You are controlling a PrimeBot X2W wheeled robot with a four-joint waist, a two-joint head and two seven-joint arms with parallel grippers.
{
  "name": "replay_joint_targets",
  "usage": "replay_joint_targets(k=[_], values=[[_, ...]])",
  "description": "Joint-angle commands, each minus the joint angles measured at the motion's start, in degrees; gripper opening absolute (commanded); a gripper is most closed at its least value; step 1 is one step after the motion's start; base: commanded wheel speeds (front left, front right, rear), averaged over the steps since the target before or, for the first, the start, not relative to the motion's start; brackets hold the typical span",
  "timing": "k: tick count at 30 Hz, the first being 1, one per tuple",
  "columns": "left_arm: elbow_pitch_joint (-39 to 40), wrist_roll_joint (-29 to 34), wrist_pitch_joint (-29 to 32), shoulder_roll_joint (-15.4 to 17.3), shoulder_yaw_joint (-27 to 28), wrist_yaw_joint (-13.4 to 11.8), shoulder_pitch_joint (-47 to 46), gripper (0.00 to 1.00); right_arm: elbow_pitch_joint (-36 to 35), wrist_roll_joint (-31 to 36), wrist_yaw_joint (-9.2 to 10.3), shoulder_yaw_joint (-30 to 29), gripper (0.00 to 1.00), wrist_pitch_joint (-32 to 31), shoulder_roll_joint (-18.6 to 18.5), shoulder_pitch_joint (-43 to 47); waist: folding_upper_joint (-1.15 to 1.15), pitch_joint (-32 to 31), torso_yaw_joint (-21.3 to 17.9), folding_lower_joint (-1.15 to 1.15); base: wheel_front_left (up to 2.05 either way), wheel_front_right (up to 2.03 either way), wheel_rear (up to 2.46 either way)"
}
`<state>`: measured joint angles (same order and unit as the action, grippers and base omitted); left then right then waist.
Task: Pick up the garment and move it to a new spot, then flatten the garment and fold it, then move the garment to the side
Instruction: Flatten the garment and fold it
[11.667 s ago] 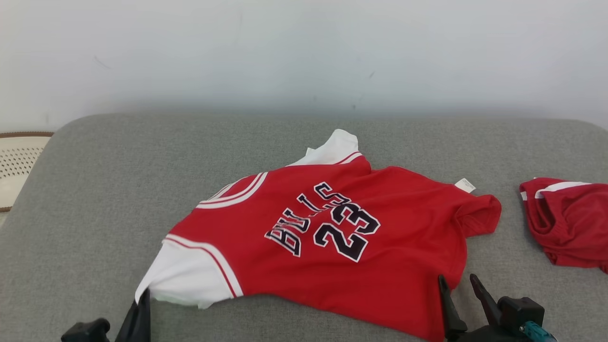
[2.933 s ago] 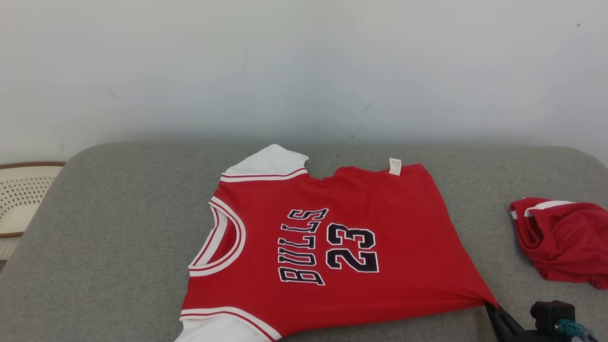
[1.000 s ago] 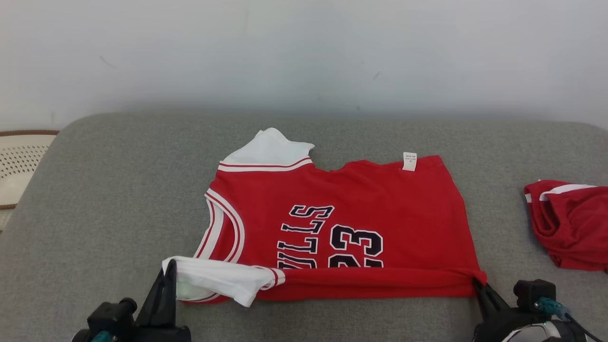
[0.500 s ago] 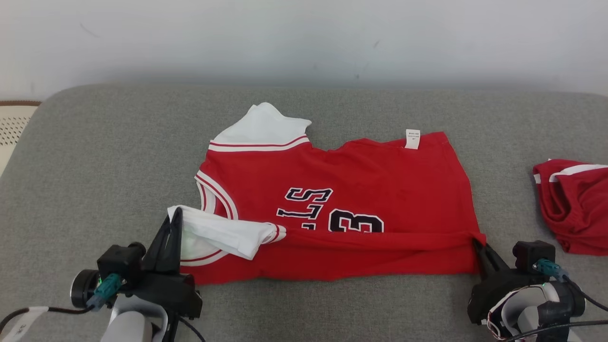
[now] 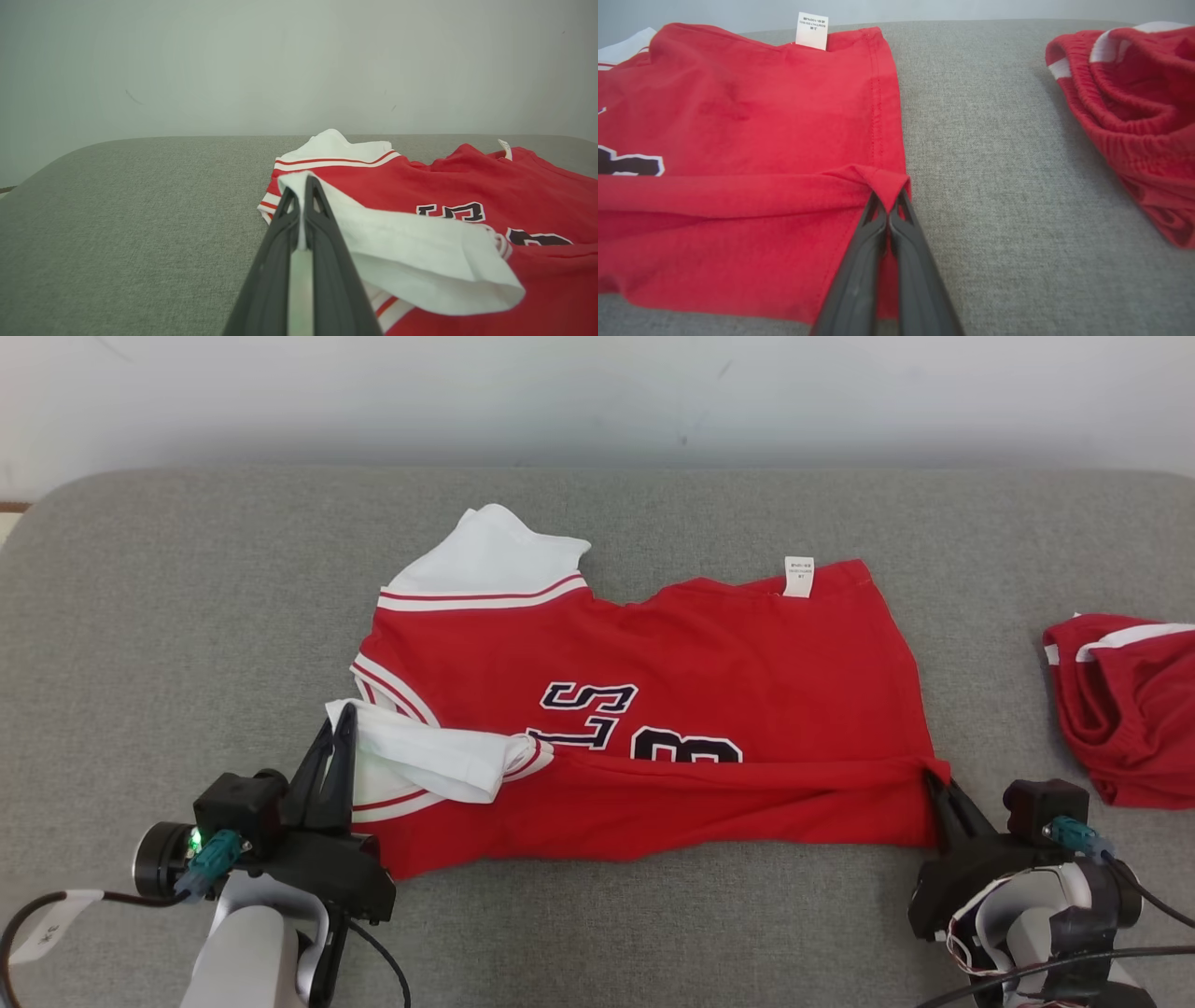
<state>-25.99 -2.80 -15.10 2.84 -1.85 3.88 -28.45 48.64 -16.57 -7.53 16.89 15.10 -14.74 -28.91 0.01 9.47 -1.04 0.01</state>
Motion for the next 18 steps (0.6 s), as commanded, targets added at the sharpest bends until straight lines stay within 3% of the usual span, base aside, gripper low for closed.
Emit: replay_joint_targets(k=[1,17,18], values=[[-0.51,0.93,-0.05,0.14,0.2,-0.04,-0.84,0.0,-0.41,0.34,0.08,-0.45,0.0,0.03,0.32,-1.05,-0.01,0.6,-0.33,-0.01,0.0,0.0,0.0],[-1.85,1.72,-0.05,0.34,0.17,-0.42,-3.41,0.0,-1.66,2.32,0.08,-2.06,0.0,0.03,1.42,-4.11,-0.01,3.59,-0.52,-0.01,0.0,0.0,0.0],[-1.88,1.49,-0.05,0.33,0.27,-0.44,-3.41,0.0,-2.26,2.41,0.08,-2.61,0.29,0.04,1.4,-4.5,-0.01,3.74,-0.54,-0.01,0.0,0.0,0.0]])
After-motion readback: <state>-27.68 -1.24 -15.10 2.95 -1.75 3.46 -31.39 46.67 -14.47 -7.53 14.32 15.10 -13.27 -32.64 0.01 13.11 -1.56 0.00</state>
